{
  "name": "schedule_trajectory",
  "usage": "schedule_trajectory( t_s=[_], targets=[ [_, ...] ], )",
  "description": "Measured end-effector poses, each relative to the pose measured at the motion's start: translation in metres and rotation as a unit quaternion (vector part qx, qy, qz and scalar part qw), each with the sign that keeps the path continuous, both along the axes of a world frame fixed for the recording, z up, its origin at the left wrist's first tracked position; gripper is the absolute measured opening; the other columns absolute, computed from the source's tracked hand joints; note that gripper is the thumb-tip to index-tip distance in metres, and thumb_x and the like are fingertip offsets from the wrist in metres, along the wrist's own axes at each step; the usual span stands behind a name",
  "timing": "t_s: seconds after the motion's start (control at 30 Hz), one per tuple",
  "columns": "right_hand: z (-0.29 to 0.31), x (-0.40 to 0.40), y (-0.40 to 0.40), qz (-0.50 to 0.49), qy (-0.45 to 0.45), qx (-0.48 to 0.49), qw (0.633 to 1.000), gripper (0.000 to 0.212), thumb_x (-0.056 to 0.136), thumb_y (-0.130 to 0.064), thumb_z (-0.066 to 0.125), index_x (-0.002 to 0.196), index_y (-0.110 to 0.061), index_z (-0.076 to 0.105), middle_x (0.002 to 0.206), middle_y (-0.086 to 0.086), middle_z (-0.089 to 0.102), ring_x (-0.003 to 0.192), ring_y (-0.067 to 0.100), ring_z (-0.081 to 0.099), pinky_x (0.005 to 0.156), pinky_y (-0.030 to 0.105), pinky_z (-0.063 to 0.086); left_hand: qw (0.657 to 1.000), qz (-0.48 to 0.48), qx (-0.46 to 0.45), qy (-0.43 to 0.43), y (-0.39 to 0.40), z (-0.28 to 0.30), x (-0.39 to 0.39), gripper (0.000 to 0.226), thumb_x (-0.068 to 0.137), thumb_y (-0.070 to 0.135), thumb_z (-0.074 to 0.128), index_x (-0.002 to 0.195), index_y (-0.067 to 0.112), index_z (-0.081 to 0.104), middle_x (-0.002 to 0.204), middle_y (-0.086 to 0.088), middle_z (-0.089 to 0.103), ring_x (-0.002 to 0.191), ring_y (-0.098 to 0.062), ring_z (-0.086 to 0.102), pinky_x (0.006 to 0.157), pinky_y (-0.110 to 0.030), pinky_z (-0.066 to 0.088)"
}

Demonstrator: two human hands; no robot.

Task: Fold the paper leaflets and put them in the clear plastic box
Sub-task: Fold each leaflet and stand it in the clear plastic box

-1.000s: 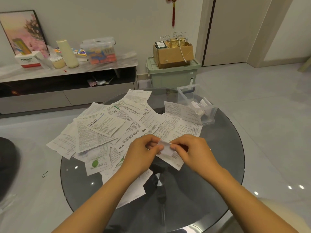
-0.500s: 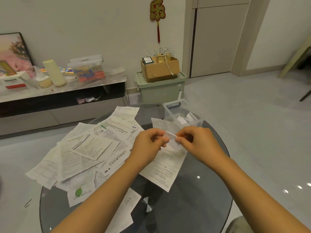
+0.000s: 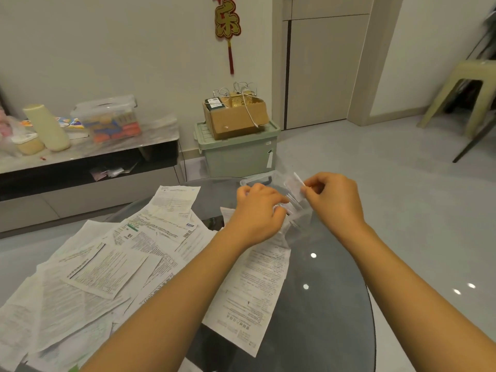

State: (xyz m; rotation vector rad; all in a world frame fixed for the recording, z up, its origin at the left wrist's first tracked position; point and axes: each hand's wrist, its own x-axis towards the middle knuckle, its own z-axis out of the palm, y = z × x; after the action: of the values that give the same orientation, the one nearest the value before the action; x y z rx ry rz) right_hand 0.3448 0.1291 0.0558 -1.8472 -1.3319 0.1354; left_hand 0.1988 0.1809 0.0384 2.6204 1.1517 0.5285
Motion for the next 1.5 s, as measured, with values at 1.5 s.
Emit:
schedule_trajectory(
  t_s=[1.5],
  targets=[
    [-0.003,0.009,0.038,0.084,-0.16,-0.239,0.954,0.028,0.089,-0.001,0.049,0.102,-0.012,0.072,0.118,0.012,0.05,0.087,0.027,0.057,0.071,0.029,0.043,0.976,0.018,-0.168,0.138,0.044,0.011,0.028,0.03,0.09,0.019,0.035,0.062,0.012,0.038,0.066,-0.005,0.044,0.067,-0.021,0.04,0.056,-0.03,0.028]
  ],
)
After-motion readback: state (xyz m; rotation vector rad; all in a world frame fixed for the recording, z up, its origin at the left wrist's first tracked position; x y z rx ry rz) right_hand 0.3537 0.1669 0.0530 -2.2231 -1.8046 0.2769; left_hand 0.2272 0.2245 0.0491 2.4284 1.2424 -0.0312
